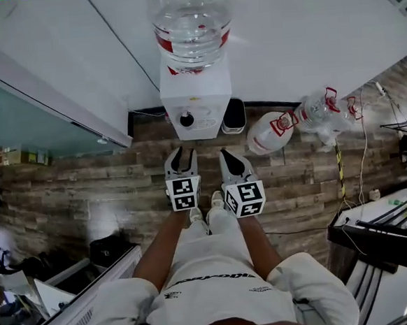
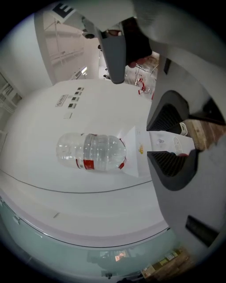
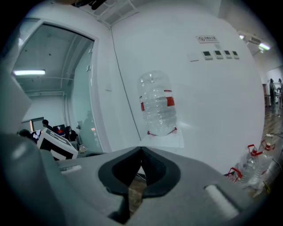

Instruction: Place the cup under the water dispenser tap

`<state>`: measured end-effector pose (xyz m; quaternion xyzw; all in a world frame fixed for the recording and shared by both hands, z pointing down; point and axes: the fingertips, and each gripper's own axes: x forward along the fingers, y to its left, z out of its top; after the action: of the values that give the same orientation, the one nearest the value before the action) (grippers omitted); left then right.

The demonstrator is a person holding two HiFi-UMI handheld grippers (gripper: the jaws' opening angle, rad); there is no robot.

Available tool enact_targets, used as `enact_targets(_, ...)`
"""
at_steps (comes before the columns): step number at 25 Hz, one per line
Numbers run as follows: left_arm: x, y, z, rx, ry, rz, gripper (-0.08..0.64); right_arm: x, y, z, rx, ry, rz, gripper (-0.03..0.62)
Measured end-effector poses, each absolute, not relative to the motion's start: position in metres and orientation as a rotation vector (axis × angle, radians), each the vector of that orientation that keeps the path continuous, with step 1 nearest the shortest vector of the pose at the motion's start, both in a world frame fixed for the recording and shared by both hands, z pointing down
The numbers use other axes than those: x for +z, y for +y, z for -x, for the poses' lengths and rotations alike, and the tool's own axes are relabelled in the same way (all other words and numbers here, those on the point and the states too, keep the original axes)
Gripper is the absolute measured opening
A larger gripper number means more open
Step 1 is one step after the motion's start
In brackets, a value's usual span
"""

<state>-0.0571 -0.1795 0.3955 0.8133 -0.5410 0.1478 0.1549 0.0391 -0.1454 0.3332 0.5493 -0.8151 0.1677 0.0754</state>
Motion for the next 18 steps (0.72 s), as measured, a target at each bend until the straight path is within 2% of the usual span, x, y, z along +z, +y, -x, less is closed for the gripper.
enact_targets(10, 0.295, -0.150, 0.059, 0.353, -1.517, -2.422, 0.052, 0.267, -0.121, -0.027, 0.430, -2.548, -1.606, 0.000)
enact_targets(18, 0.255, -0.133, 0.052, 0.261, -1.547, -2.417, -0.002, 0.244, -0.119, -0.038, 0.395, -2.587, -1.606, 0.000)
